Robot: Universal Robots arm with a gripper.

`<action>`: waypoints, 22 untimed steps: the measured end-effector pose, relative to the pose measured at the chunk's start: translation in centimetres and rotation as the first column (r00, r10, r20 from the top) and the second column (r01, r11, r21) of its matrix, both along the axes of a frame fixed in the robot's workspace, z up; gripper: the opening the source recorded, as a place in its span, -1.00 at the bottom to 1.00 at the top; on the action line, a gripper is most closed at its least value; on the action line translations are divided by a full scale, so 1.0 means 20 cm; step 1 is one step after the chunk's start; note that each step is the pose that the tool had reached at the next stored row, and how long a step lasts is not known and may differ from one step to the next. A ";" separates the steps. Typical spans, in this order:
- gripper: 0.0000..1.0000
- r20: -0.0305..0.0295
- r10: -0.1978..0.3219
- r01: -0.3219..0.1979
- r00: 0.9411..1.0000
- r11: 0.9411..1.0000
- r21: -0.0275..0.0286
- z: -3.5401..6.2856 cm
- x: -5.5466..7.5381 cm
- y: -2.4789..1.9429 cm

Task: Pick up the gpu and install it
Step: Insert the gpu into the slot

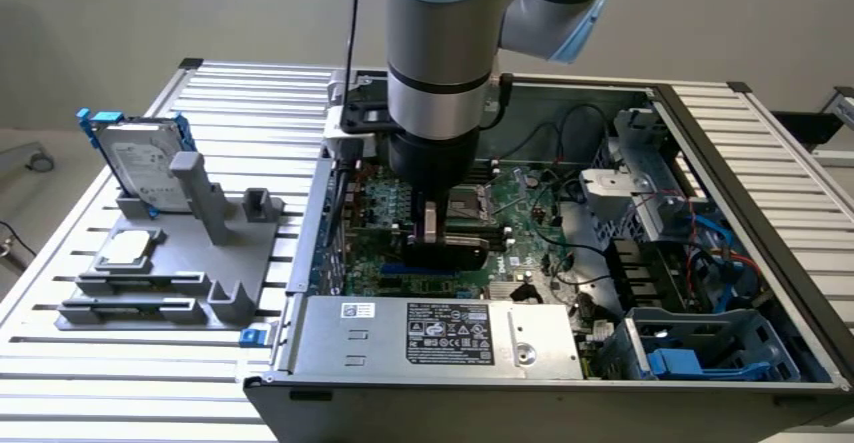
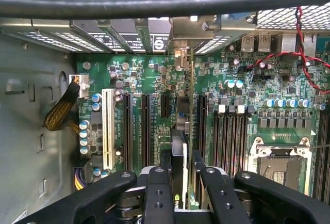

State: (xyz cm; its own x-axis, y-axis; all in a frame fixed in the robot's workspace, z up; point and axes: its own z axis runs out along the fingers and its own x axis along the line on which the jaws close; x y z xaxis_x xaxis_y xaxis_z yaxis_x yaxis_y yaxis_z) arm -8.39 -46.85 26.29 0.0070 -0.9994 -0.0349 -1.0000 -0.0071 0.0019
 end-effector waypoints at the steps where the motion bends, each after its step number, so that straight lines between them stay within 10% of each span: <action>1: -0.47 0.000 0.000 0.000 1.000 1.000 0.000 0.000 0.00 0.000; 22: -0.47 -0.001 0.001 -0.001 1.000 1.000 0.000 0.012 0.00 0.000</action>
State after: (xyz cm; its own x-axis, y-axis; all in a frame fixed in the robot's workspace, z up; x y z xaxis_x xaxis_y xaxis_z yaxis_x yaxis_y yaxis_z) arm -8.48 -46.85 26.53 0.0082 -0.9994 -0.0347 -1.0000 -0.0083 0.0026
